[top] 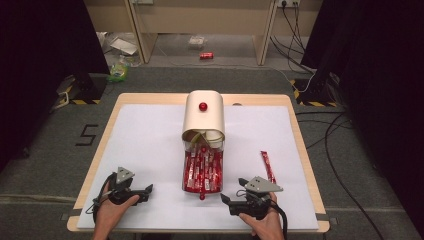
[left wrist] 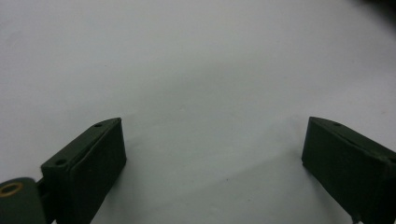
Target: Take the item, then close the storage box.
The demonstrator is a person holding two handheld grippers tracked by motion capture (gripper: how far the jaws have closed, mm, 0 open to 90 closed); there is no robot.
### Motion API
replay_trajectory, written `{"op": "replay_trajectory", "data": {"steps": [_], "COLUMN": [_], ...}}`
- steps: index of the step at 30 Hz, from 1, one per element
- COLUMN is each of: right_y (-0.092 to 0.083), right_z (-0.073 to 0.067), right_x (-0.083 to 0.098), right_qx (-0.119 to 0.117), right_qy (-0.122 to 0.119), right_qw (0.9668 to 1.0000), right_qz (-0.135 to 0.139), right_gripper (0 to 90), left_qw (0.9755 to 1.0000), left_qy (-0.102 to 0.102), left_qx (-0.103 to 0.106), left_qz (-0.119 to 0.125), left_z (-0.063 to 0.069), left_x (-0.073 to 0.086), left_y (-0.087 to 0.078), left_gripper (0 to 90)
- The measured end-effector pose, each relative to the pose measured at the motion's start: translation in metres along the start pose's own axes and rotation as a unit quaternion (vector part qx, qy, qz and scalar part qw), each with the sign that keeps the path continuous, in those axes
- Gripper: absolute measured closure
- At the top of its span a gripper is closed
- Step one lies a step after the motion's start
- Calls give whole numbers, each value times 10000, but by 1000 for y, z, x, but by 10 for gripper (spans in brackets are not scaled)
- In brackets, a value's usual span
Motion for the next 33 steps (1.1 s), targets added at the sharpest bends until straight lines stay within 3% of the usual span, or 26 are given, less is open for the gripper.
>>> {"op": "replay_trajectory", "data": {"steps": [19,33], "right_y": [2,8], "right_z": [-16,-17], "right_x": [5,9], "right_qx": [-100,34], "right_qy": [-133,-241], "right_qw": [9998,9996], "right_qz": [-50,-142], "right_gripper": [159,159], "left_qw": [10000,10000], "left_qy": [2,3], "left_qx": [-1,-2], "left_qz": [1,2], "left_z": [0,0], "left_x": [0,0], "left_y": [0,0], "left_gripper": [55,54]}}
Point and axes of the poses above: each handheld gripper's, and its own axes: y roughly forward along the jaws, x roughly out of its underside, z roughly to its right, the point moved 7 cm from there along y, roughly forward along the jaws, and after that the axes turned 4 degrees about z, right-handed, at the moved point
